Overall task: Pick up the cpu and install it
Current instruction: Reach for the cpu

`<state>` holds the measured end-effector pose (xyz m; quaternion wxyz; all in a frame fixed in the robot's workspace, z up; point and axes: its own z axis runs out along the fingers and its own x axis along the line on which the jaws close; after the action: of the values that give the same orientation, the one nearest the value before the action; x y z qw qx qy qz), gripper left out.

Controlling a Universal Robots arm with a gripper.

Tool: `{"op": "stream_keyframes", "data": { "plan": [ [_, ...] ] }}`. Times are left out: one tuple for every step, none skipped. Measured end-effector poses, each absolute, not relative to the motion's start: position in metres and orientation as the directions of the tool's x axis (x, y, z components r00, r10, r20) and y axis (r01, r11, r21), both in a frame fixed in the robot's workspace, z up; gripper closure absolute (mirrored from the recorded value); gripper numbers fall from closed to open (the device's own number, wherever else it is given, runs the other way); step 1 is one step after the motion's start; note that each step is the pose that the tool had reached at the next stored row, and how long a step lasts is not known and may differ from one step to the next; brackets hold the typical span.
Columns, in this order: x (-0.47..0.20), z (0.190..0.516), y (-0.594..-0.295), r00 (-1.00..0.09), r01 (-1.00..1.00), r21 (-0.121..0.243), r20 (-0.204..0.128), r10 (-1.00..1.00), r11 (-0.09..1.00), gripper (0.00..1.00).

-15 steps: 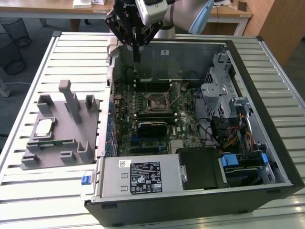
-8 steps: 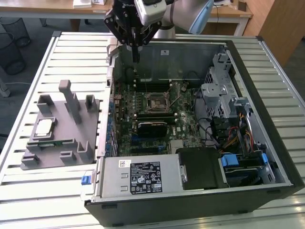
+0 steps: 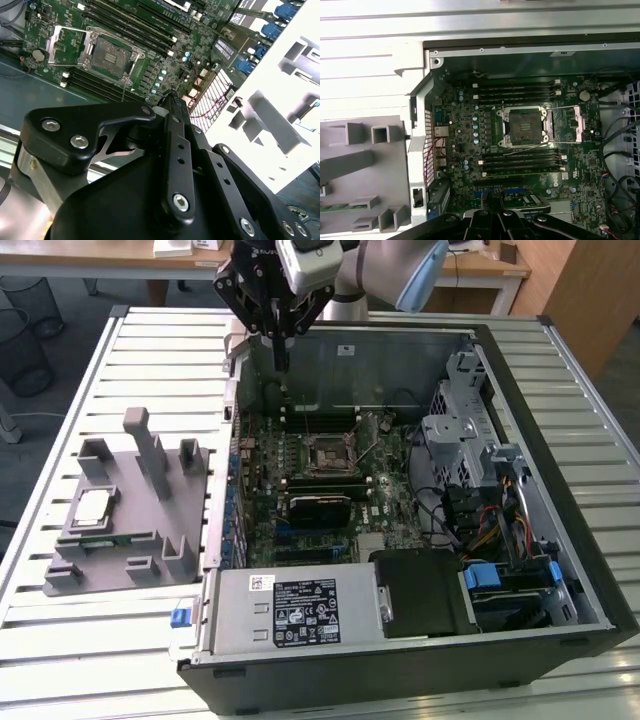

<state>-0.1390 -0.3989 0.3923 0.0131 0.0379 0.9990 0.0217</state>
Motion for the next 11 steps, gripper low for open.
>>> {"op": "stream_keyframes", "data": {
  "plan": [
    [-0.1396,0.3922,-0.3989,-0.997,0.075,0.044,-0.024,0.076,0.996,0.89],
    [-0.1402,0.3921,-0.3989,-0.997,0.075,0.044,-0.024,0.076,0.996,0.89],
    [-0.1409,0.3921,-0.3989,-0.997,0.075,0.044,-0.024,0.076,0.996,0.89],
    [-0.1414,0.392,-0.3989,-0.997,0.075,0.044,-0.024,0.076,0.996,0.89],
    [-0.1419,0.3919,-0.3989,-0.997,0.075,0.044,-0.024,0.076,0.996,0.89],
    [-0.1425,0.3918,-0.3989,-0.997,0.075,0.044,-0.024,0.076,0.996,0.89],
    [-0.1431,0.3917,-0.3989,-0.997,0.075,0.044,-0.024,0.076,0.996,0.89],
    [-0.1437,0.3917,-0.399,-0.997,0.075,0.044,-0.024,0.076,0.996,0.89],
    [-0.1444,0.3916,-0.3989,-0.997,0.075,0.044,-0.024,0.076,0.996,0.89],
    [-0.145,0.3915,-0.399,-0.997,0.075,0.044,-0.024,0.076,0.996,0.89],
    [-0.1457,0.3915,-0.3989,-0.997,0.075,0.044,-0.024,0.076,0.996,0.89]
  ]
}}
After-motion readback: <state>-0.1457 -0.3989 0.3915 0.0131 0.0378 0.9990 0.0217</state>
